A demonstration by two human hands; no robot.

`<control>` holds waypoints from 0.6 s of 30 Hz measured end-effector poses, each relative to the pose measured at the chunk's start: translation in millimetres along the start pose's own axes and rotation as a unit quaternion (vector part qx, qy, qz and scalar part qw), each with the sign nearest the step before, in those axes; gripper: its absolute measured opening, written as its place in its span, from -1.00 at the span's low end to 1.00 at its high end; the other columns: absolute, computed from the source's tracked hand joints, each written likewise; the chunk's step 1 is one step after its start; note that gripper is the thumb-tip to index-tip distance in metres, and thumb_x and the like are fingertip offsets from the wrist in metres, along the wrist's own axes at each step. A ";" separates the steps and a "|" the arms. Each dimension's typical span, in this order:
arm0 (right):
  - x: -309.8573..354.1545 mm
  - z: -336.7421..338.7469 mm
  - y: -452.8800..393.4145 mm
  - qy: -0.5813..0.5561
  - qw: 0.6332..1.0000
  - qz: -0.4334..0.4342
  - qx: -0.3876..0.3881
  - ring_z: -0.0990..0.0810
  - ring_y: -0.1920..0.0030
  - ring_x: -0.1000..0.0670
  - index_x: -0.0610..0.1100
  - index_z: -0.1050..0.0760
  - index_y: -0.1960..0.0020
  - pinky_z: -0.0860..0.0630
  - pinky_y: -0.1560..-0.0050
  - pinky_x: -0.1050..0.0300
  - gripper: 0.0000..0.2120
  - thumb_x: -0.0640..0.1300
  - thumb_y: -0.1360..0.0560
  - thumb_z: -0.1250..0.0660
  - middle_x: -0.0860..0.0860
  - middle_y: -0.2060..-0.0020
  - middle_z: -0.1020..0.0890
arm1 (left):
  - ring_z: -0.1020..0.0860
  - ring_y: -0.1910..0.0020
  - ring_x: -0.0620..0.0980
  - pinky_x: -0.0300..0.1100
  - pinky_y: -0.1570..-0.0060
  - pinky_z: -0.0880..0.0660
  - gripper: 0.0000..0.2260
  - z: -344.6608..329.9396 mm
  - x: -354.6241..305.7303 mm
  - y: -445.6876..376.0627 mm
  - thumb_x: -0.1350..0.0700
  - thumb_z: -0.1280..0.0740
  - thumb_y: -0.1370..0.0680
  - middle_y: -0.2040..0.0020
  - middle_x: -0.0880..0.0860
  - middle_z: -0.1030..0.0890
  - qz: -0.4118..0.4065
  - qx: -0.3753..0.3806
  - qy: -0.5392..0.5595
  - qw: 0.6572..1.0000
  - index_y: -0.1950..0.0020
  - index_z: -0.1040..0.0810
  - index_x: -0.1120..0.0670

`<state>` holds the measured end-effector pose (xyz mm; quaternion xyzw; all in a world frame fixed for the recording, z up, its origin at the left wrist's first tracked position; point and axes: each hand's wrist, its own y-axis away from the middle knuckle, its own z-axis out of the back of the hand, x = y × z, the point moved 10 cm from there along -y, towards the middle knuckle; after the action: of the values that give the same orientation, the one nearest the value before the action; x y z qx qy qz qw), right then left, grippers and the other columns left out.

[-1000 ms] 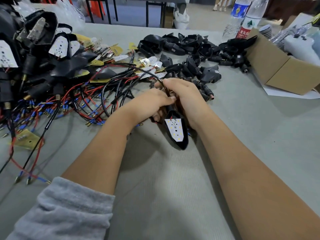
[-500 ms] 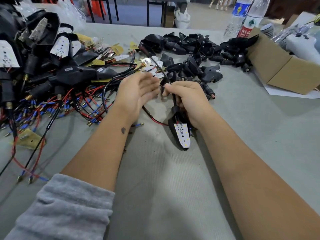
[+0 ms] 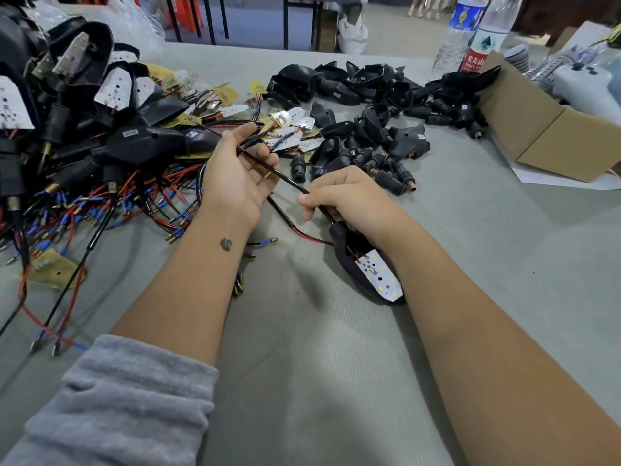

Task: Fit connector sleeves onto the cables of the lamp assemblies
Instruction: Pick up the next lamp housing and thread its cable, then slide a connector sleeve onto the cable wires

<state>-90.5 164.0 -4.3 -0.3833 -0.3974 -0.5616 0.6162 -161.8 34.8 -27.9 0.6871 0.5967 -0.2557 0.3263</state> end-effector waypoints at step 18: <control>3.0 23.6 1.9 -0.039 0.996 0.042 -0.069 -0.34 0.44 0.12 -0.25 -0.66 0.09 -0.25 0.40 0.33 -0.72 -0.07 -0.58 -0.30 0.00 0.44 -0.47 | -0.14 0.63 -0.15 -0.35 0.60 -0.08 -0.74 1.9 2.4 -4.7 0.17 0.05 -0.66 0.54 -0.08 -0.23 -0.021 -0.028 -0.172 0.984 -0.10 -0.41 -0.01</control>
<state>-89.8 184.6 7.6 -0.4628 -0.3653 -0.5461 0.5951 -166.0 35.3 -31.5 0.6108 0.5526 -0.3603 0.4379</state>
